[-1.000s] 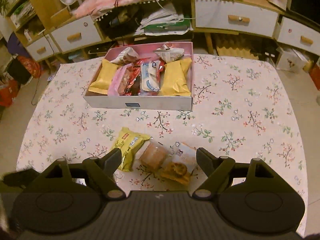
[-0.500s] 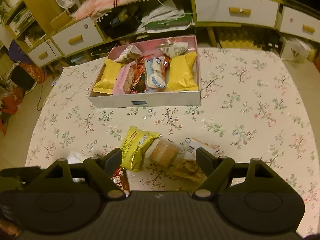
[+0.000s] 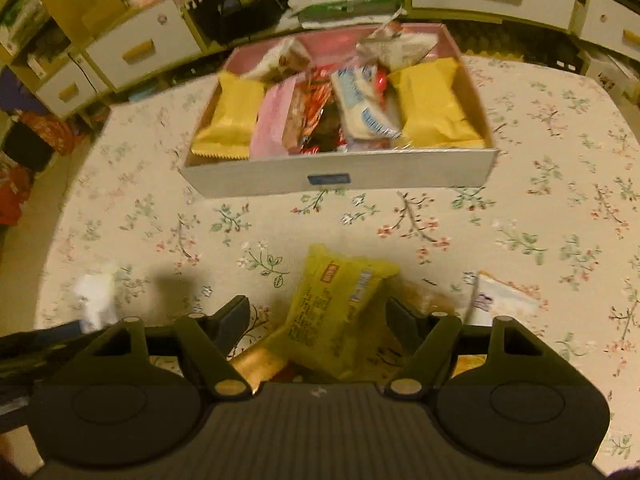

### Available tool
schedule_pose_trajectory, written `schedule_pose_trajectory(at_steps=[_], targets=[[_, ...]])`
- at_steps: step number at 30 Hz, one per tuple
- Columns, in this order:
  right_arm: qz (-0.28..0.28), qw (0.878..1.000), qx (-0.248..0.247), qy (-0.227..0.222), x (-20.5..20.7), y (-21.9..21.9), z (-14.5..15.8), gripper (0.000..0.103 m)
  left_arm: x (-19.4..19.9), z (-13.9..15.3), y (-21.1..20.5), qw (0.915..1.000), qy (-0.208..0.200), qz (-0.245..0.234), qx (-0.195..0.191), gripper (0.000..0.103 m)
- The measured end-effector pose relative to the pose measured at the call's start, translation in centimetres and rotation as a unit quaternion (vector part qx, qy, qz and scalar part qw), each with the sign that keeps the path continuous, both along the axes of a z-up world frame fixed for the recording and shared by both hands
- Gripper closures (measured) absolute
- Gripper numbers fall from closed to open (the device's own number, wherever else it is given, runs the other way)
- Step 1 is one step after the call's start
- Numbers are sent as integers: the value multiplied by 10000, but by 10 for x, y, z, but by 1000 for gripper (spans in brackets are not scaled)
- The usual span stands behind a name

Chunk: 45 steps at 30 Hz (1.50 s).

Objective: Organize snacks
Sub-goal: 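Grasp the yellow biscuit packet with the right gripper while the left grasps a white packet, then carry the yellow packet and white packet into the box and release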

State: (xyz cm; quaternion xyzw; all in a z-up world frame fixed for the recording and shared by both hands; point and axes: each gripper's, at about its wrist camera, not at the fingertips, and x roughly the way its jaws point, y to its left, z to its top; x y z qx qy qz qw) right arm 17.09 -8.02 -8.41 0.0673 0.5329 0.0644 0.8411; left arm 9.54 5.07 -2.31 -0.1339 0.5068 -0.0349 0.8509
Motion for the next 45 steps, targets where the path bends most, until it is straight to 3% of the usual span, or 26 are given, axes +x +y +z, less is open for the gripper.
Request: schedule_pose_trajectory(at_steps=[1,3,7,13,19,31,37,41,45], targets=[[66,9999,-83,18,2,5,-4,40,1,1,2,10000,-6,17,-12,50],[257,9992,-263,144,5,12,-12,66,1,1,6,10000,3,45,-36,50],[396,9982,-439,139,0,16,-10,68,5,3,7,9999,1,56,-85,50],[256,9995,100,-149,-3,-9,27,69,13,12,4,9997,-142,79,-199,50],[-323,9962,573,-579,8,-69,59,68,29,19,3,9990,-291,201,-272,50],[-933,9907,608,-777,43,-111,48,68,95,19,-46,9962,-618,-12,-611,50],[-846,9900,568,-977,66,-113,41,68,130,-2,-77,9936,-610,-329,-897,50],[-762,9896,605,-1055,81,-114,37,68,149,-15,-87,9935,-608,-463,-844,50],[-621,9897,701,-1085,90,-109,33,69,157,-25,-92,9951,-630,-536,-544,50]])
